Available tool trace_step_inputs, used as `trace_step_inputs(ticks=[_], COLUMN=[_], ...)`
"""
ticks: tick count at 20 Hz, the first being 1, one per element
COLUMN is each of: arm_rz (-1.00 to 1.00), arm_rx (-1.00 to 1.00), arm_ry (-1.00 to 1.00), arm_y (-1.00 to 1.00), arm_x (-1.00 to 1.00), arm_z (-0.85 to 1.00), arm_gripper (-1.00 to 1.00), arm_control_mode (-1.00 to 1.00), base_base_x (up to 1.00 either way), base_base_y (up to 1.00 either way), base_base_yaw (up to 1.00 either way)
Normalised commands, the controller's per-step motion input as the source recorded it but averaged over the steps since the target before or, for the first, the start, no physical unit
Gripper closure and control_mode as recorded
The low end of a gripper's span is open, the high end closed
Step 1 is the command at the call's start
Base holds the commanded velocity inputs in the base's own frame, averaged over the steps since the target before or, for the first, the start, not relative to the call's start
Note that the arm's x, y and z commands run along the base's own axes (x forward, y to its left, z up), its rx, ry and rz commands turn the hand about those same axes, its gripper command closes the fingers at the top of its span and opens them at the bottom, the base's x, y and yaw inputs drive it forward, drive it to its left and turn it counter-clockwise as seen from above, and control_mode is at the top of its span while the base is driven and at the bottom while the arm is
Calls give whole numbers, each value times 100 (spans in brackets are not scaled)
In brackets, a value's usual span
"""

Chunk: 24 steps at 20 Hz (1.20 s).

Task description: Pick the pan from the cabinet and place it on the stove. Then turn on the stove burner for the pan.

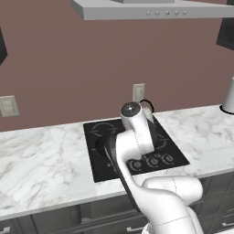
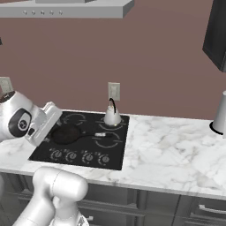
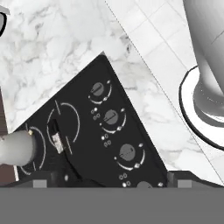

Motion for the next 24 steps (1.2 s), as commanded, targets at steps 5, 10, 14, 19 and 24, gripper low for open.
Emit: trace_step_inputs(ticks=[5,10,14,19,24], arm_rz=[27,27,30,34,37], arm_rx=[-12,-12,-15,-20,-23], arm_ry=[1,2,5,10,17], arm_y=[2,4,5,11,12], arm_x=[-8,-5,-7,-3,-11], arm_z=[25,29,25,9,0], arm_gripper=[-100,-100,-100,-100,-100], arm_control_mode=[-100,-100,-100,-100,-100], base_base_x=[0,0,0,0,0], base_base_y=[0,0,0,0,0], base_base_yaw=[0,0,0,0,0])
